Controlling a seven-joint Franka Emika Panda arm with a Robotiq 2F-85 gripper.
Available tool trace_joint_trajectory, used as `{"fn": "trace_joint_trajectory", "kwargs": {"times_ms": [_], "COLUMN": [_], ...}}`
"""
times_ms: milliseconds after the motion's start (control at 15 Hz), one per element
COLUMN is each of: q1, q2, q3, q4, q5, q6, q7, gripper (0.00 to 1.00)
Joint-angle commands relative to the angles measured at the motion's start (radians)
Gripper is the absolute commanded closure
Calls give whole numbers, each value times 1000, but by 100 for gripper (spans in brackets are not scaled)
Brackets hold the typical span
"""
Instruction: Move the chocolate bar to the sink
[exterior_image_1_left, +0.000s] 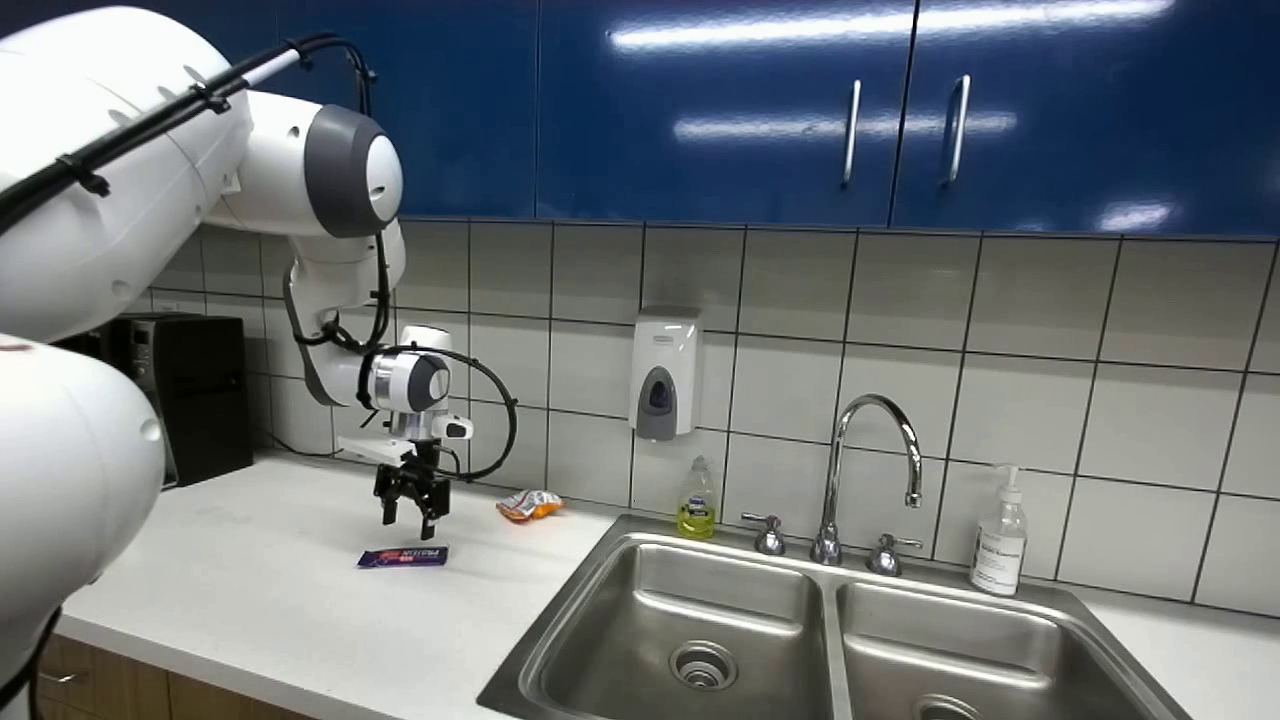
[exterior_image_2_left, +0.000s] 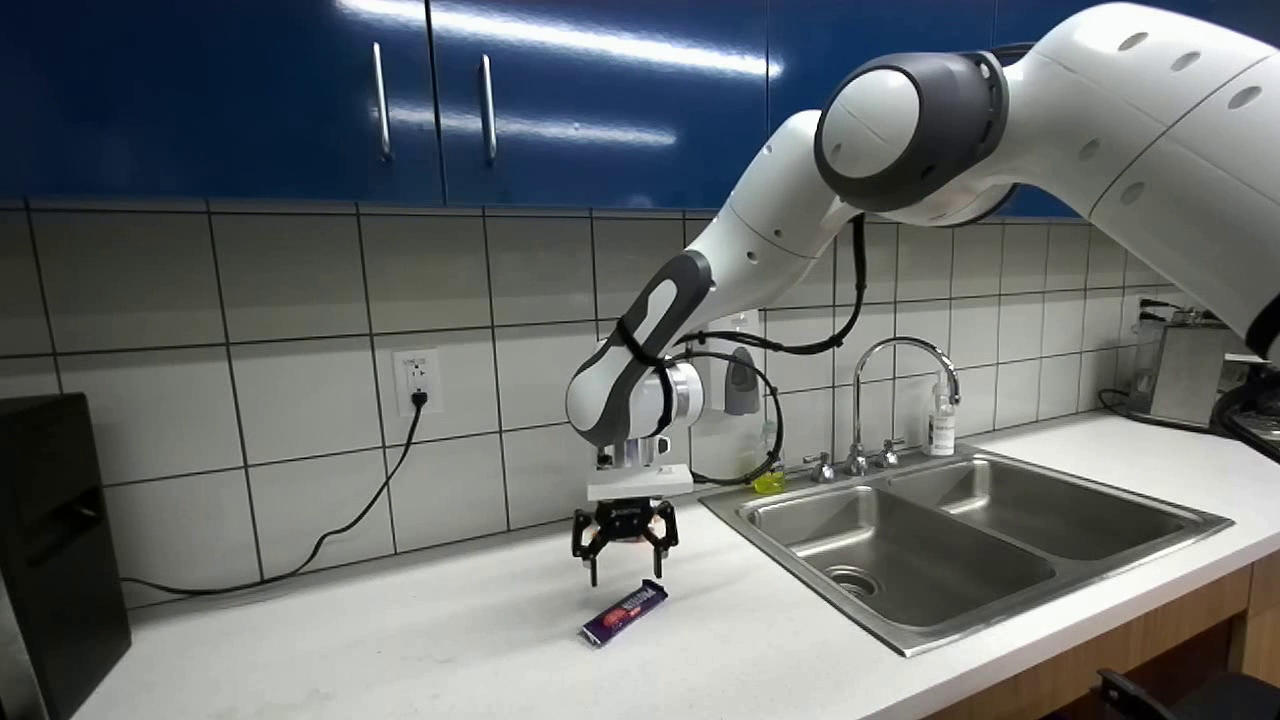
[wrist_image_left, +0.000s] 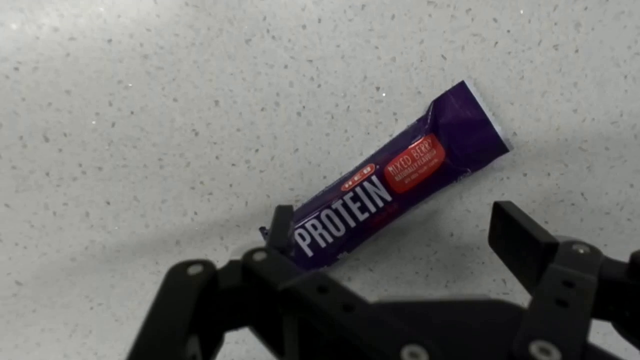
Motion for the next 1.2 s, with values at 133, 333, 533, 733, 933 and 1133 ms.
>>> {"fn": "trace_joint_trajectory", "kwargs": {"times_ms": [133, 333, 533, 733, 933, 1133], "q1": [69, 85, 90, 94, 102, 112], "q2": [-32, -28, -21, -16, -12, -5], "q3": [-77, -94, -99, -104, -112, -122], "q4": [-42, -48, -48, -49, -45, -40], "q5": [13, 5, 3, -4, -14, -27], "q6": [15, 16, 12, 16, 13, 17], "q7": [216, 298, 359, 412, 460, 503], "gripper": [0, 0, 0, 0, 0, 0]}}
